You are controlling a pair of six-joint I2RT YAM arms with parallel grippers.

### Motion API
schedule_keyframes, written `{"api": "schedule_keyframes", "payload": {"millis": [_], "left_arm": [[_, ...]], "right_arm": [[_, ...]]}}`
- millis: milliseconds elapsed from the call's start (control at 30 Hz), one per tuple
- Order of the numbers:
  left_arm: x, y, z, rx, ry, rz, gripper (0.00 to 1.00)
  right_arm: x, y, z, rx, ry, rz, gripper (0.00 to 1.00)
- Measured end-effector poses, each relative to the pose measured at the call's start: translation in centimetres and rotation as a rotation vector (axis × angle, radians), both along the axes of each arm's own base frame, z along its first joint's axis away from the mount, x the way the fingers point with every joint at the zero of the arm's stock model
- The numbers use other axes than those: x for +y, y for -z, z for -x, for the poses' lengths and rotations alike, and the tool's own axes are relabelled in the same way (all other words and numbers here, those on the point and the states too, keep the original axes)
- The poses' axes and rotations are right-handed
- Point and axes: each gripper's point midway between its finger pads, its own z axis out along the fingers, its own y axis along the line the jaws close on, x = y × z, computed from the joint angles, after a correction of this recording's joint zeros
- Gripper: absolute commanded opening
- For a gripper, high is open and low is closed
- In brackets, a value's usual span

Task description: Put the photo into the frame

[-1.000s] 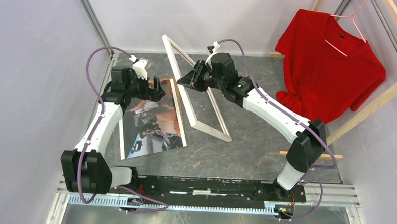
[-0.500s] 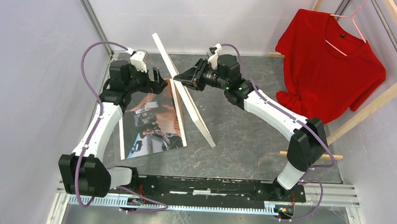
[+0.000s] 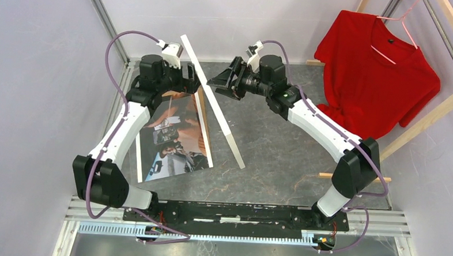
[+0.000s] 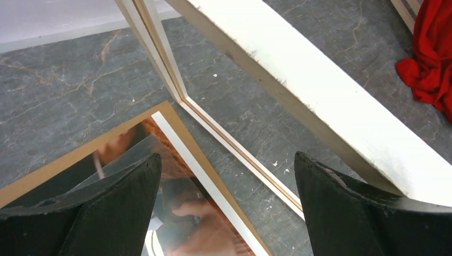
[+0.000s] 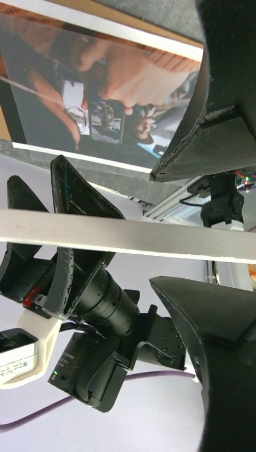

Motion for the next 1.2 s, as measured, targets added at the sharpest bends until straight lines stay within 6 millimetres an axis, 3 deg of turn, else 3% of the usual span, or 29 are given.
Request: {"api": "schedule_keyframes", "payload": {"millis": [300,400,600,700,867,1033,1200], "left_arm": [[-3.0,-0.2,-1.2,-0.002,0.036,-0.013,1.0],[-4.2,-0.2,-1.7,0.003,0.054,-0.017,1.0],[-5.7,0.0,-3.0,0.008,0.067,-0.025,1.0],[-6.1,0.4,-3.3,0.014,0.074,-0.027,1.0],[-6.7,0.9,-3.9,0.03,0.081,-0.032,1.0],[-7.6,0.8,-4.8,0.035,0.094,-0.036,1.0],[-8.2,1.0,-5.2,0.03,0.117,-0.071,1.0]], "right_arm": [[-1.3,-2.9,-0.1,-0.148,-0.035,0.106,0.76],[-2.0,-2.9,-0.7,-0.184,-0.036,0.167,0.71],[-3.2,-1.7,-2.0,-0.223,-0.032,0.288,0.53],[-4.3,-0.2,-2.5,-0.223,-0.018,0.367,0.51],[-5.9,-0.1,-3.4,-0.258,0.003,0.423,0.55],[-7.9,1.4,-4.6,-0.242,0.013,0.497,0.57],[-10.1,2.9,-5.8,-0.217,0.038,0.571,0.37]]}}
